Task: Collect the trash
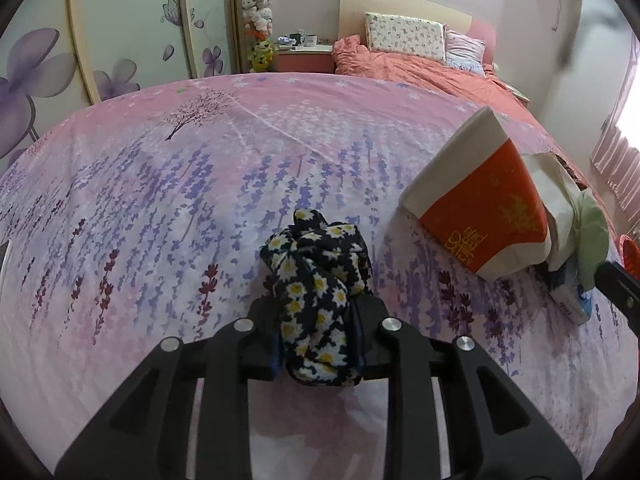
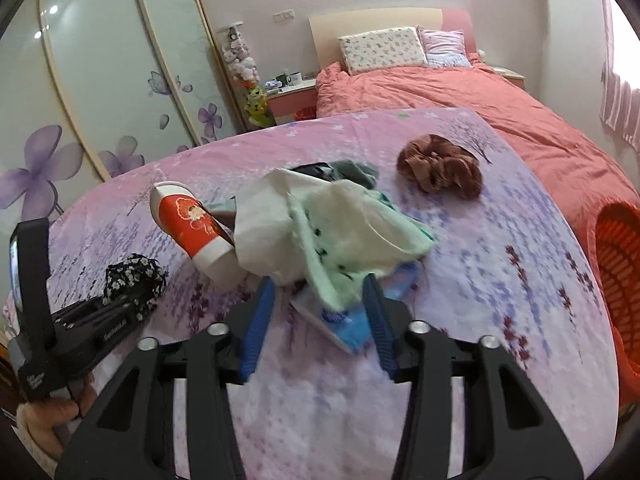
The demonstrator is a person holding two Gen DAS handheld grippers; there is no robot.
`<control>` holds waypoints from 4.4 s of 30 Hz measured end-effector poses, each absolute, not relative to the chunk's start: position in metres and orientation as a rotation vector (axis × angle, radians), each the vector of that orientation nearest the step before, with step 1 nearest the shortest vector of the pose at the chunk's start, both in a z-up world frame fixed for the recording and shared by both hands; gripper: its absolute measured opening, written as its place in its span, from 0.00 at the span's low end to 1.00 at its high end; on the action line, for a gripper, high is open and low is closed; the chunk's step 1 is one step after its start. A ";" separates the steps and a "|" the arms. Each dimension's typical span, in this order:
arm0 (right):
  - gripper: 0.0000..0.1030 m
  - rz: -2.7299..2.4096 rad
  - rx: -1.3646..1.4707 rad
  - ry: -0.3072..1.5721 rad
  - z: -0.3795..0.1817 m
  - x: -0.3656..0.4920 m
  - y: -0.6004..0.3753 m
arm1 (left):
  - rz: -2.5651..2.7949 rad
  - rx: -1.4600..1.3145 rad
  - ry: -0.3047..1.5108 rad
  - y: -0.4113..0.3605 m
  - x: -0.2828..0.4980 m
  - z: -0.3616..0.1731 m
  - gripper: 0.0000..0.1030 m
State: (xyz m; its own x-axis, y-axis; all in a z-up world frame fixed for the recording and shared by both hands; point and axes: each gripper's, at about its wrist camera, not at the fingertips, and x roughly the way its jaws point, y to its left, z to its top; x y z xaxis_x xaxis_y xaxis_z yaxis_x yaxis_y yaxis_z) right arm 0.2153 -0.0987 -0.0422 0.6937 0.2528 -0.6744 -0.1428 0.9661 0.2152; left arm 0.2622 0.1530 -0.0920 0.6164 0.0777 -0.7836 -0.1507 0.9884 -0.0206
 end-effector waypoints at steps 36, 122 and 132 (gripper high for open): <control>0.55 0.087 0.312 0.761 -0.046 0.210 -0.185 | 0.127 -0.098 0.895 0.161 0.261 -0.094 0.27; 0.04 -0.119 0.362 0.546 0.034 0.123 -0.322 | -0.476 -0.033 0.698 -0.074 0.195 0.040 0.18; 0.04 -0.218 0.425 0.540 0.024 0.120 -0.385 | -0.659 0.036 0.721 -0.189 0.205 0.024 0.19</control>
